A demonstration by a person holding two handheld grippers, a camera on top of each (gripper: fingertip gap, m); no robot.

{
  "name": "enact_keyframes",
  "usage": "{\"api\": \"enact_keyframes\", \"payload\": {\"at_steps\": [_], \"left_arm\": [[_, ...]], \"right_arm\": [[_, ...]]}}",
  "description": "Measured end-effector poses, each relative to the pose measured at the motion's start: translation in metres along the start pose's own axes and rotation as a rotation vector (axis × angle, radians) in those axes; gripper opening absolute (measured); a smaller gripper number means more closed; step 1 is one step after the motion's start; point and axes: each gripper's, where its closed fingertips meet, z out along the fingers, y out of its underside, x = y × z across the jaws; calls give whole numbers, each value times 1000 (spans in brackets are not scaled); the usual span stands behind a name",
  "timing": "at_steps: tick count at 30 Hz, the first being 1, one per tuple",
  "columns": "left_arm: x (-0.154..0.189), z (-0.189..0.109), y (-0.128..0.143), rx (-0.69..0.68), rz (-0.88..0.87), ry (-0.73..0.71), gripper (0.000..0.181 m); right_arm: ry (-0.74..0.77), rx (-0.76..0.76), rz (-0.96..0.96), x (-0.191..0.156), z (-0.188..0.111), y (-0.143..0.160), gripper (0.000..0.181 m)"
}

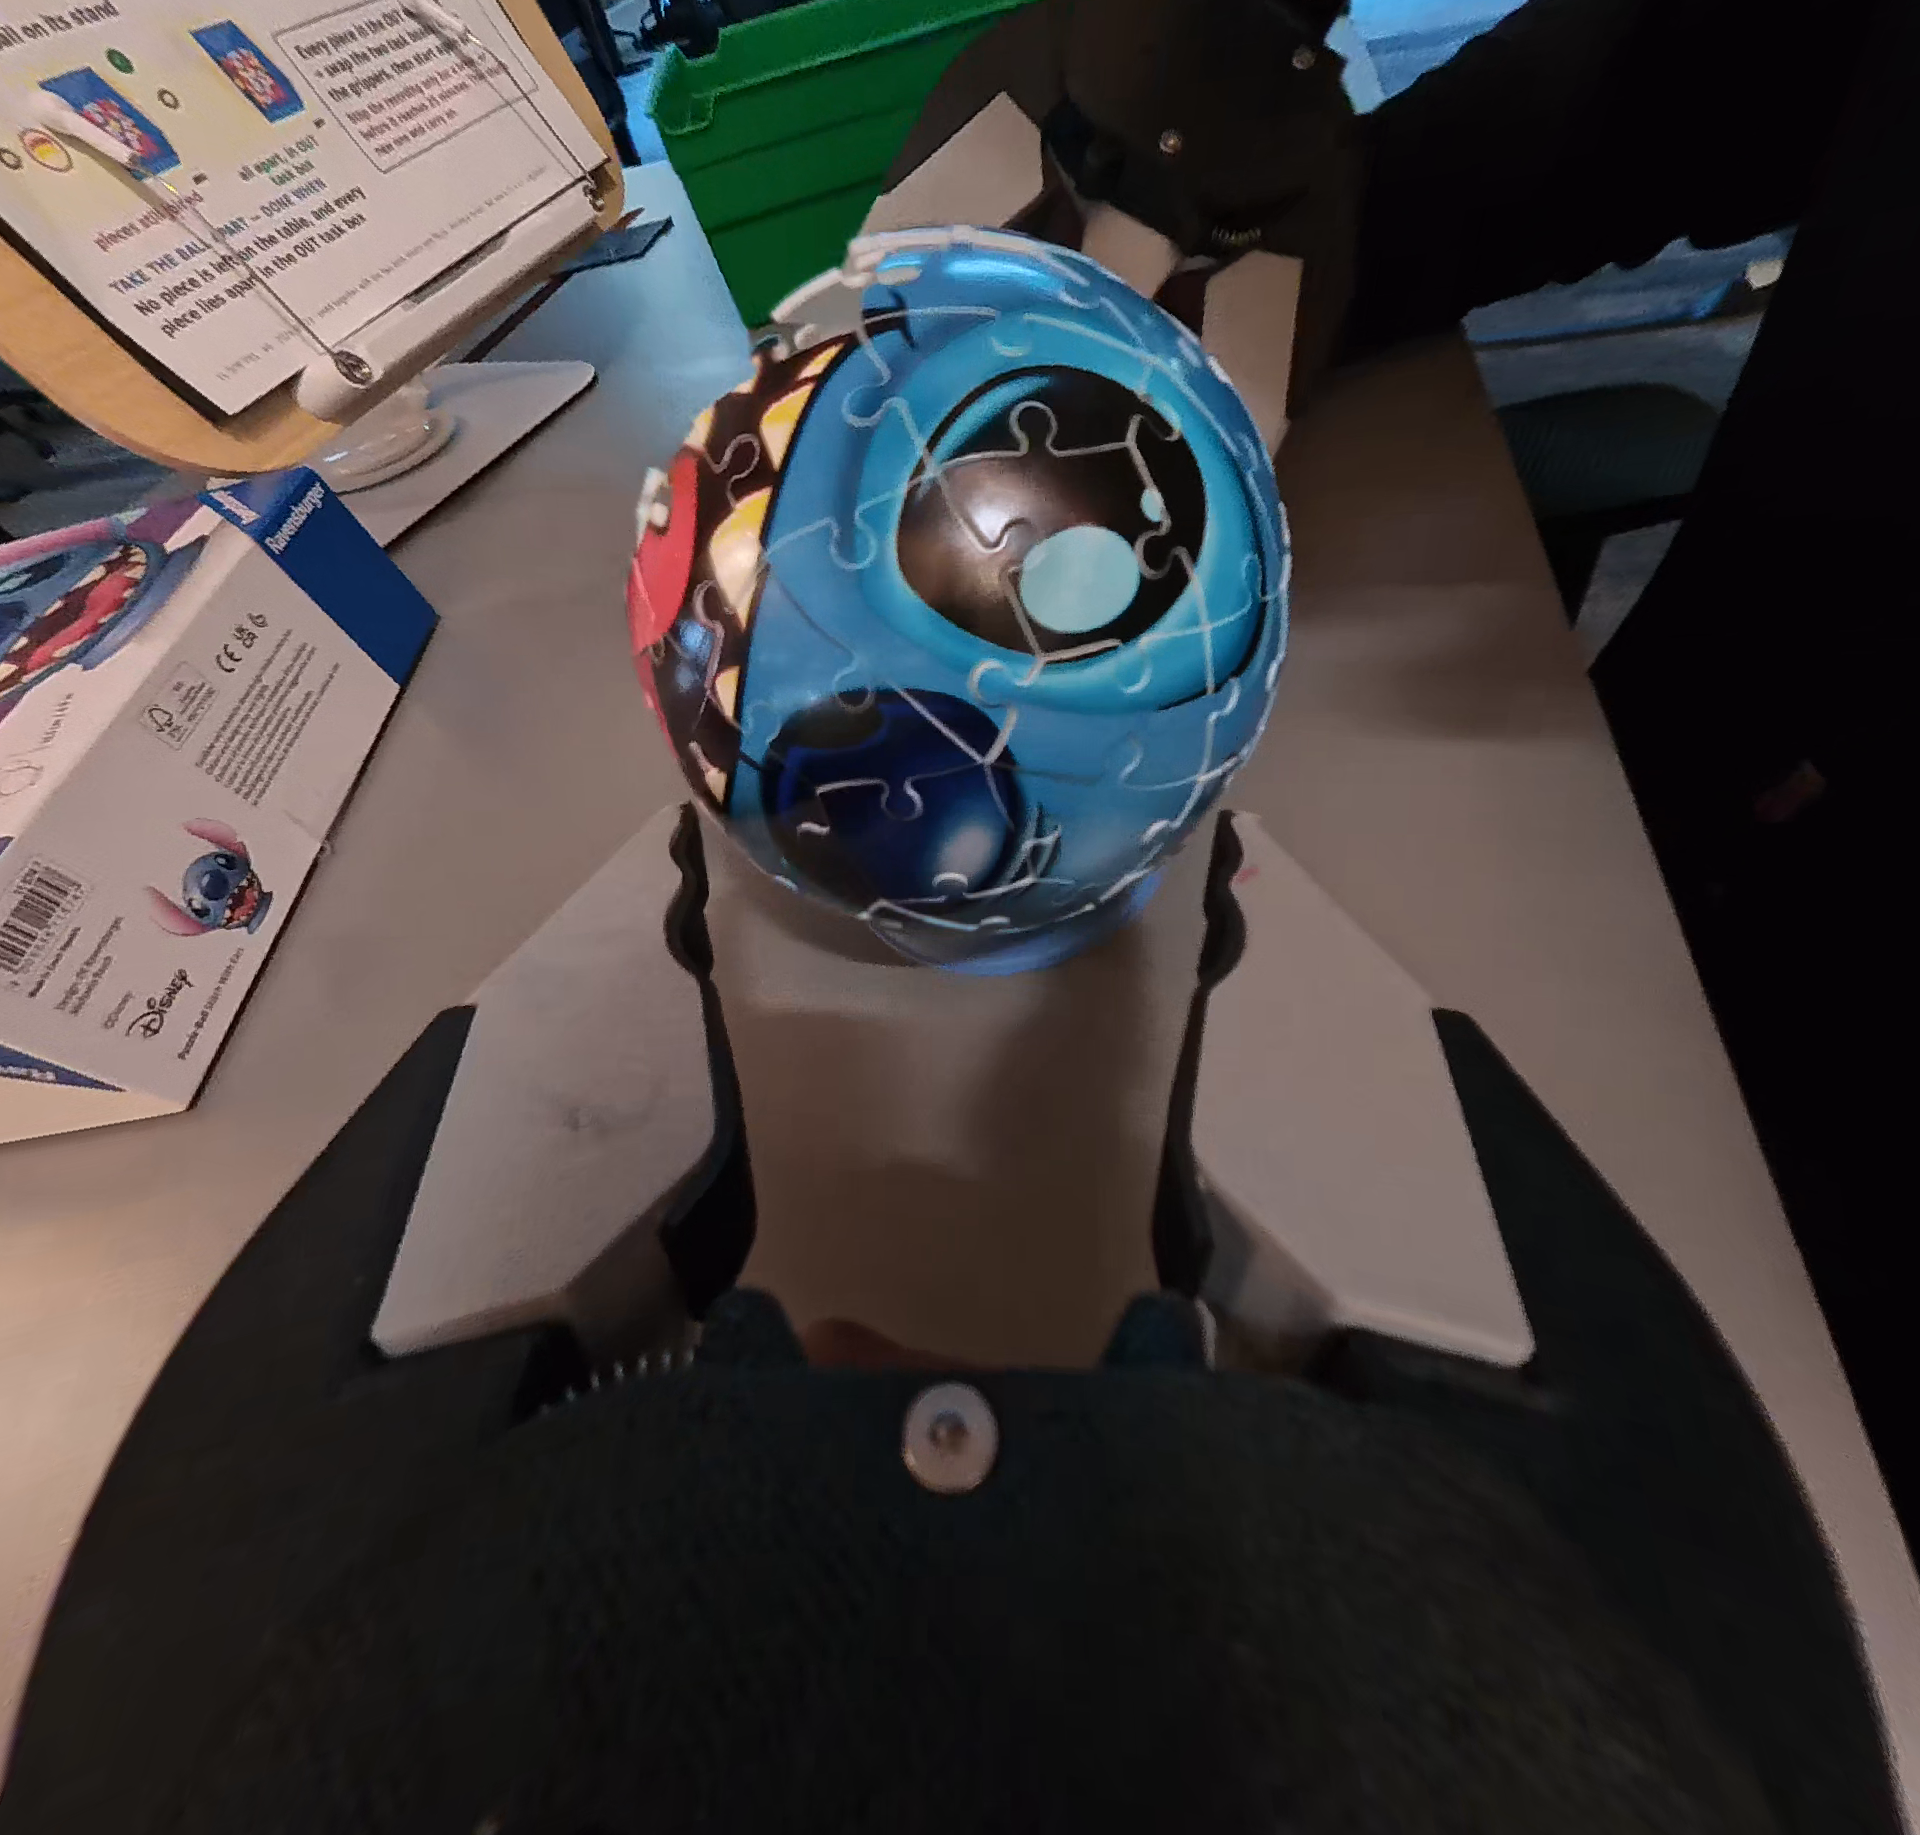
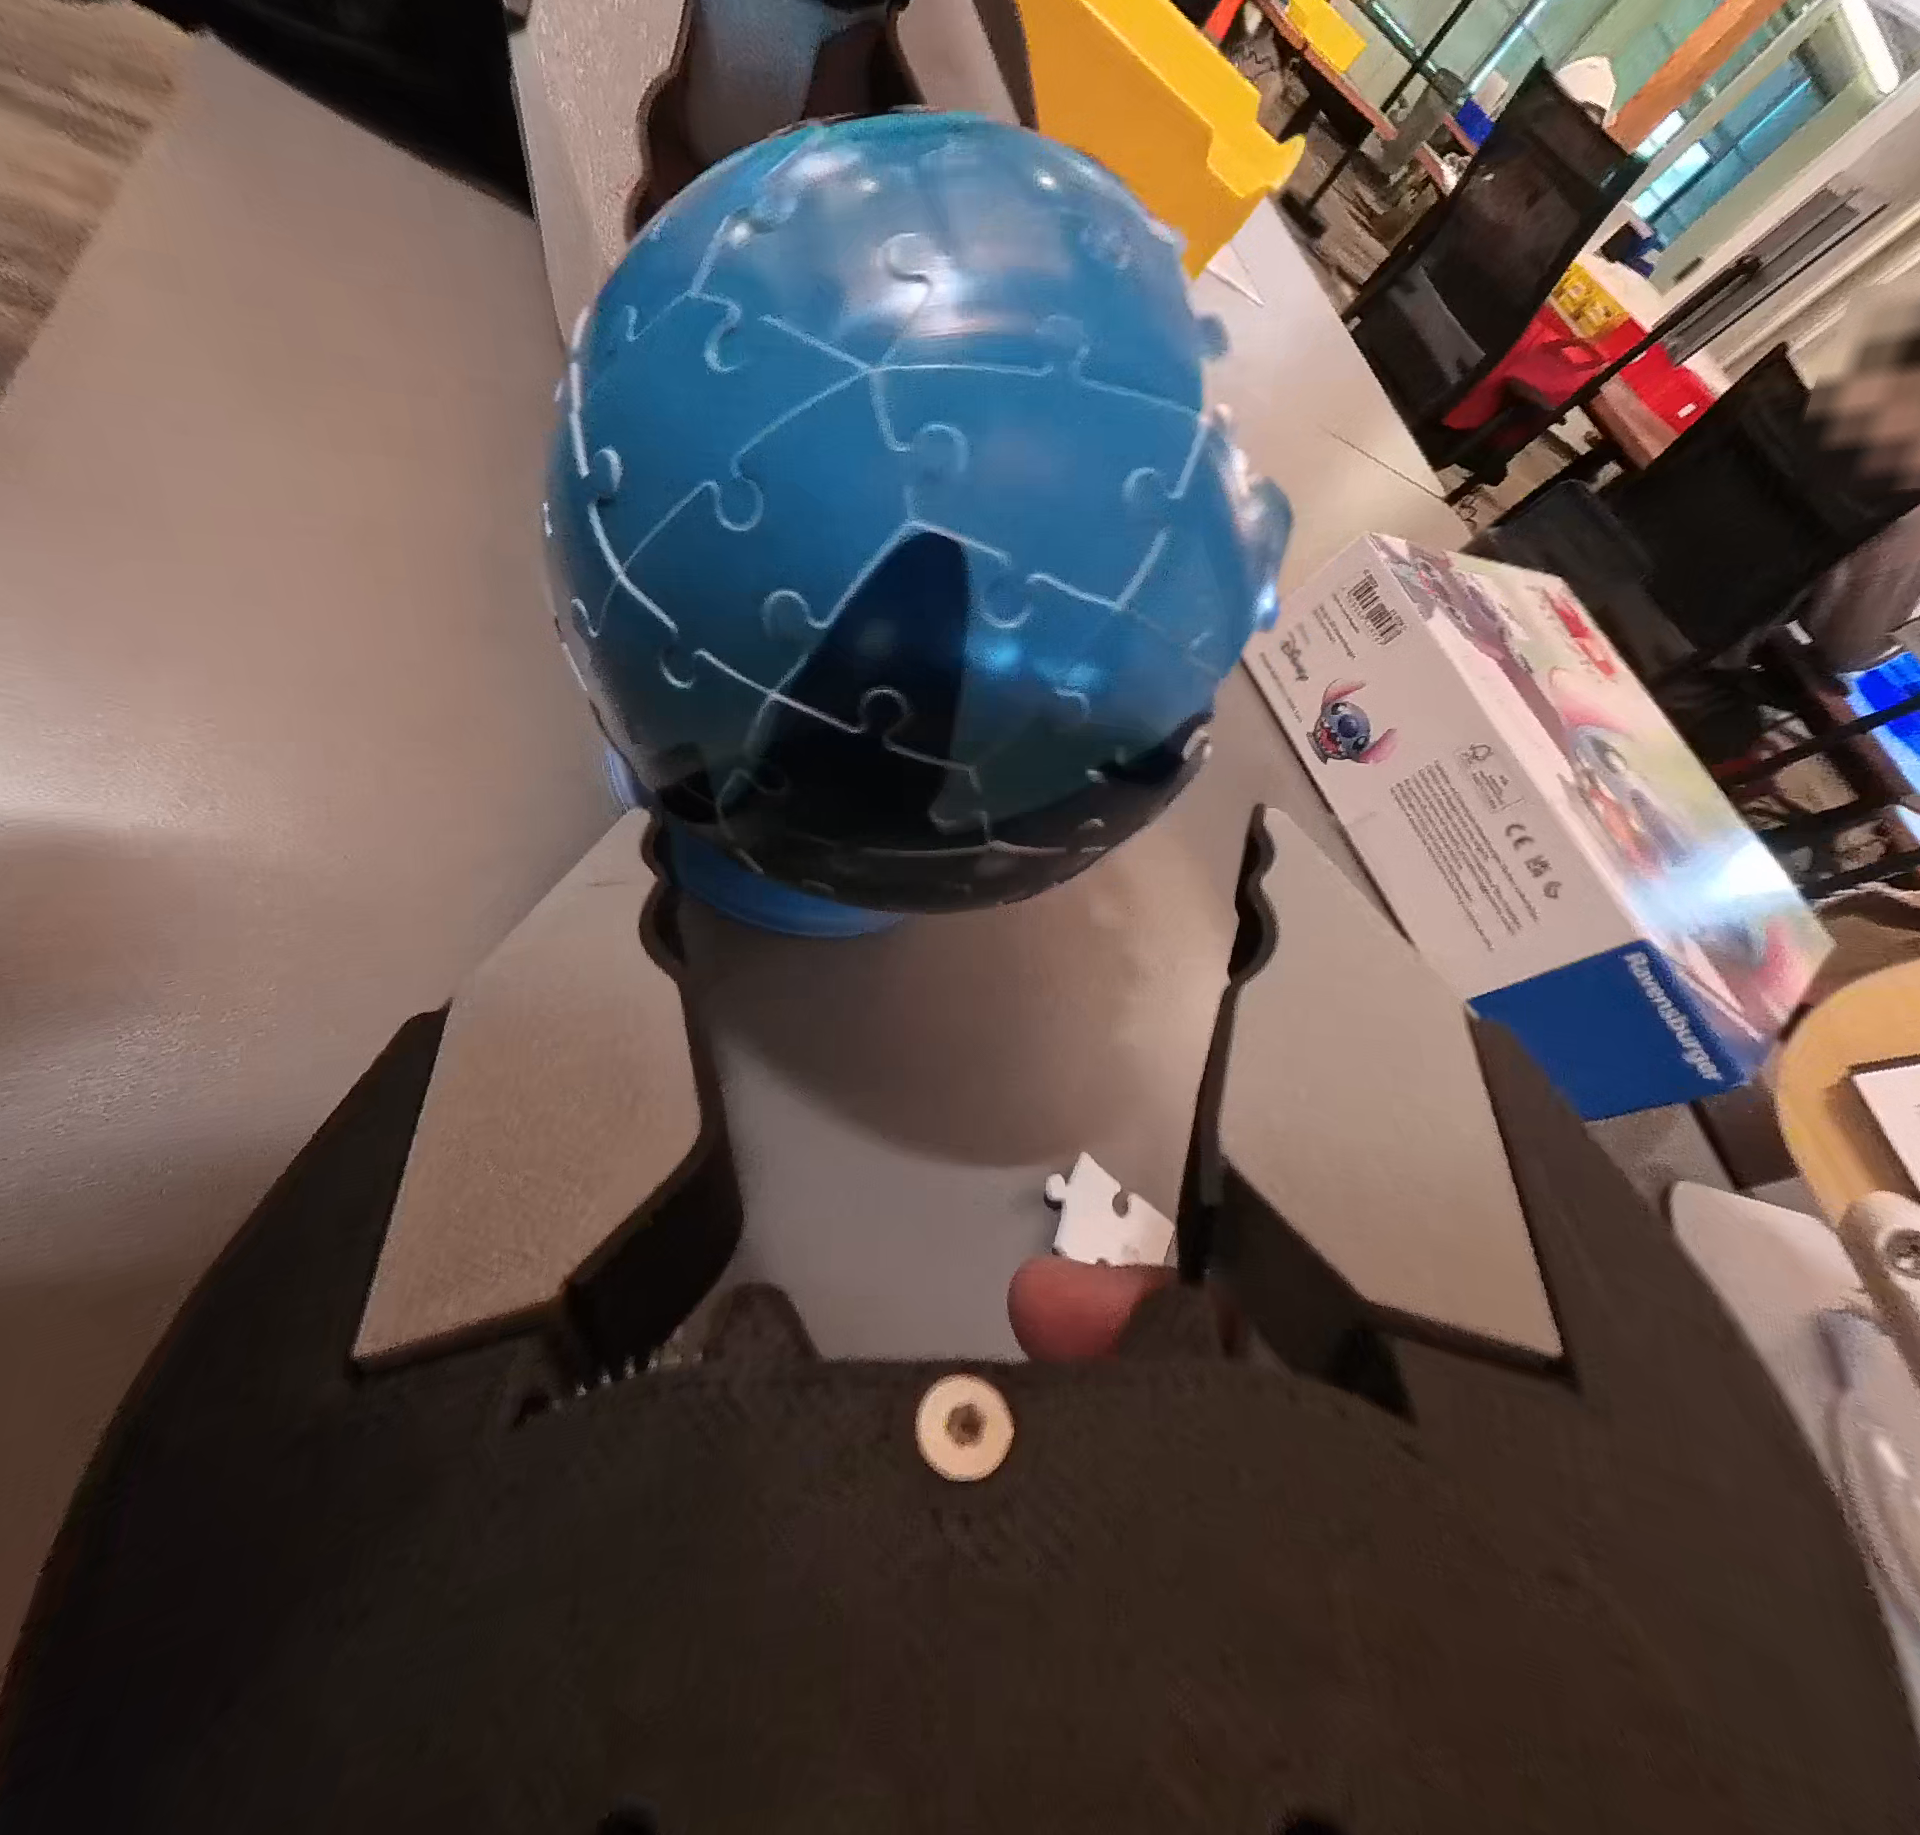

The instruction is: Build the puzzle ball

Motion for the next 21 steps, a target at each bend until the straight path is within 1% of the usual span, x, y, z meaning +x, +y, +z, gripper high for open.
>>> {"api": "enact_keyframes", "payload": {"at_steps": [9,14,21], "left_arm": [[1,3,0,-4,-29,13,94],[1,3,0,-6,-26,9,94],[0,6,3,-33,-34,2,96]], "right_arm": [[-157,87,188,-5,-4,-5,106],[-187,126,294,0,-6,-9,105],[-244,116,384,-1,-2,-8,106]]}}
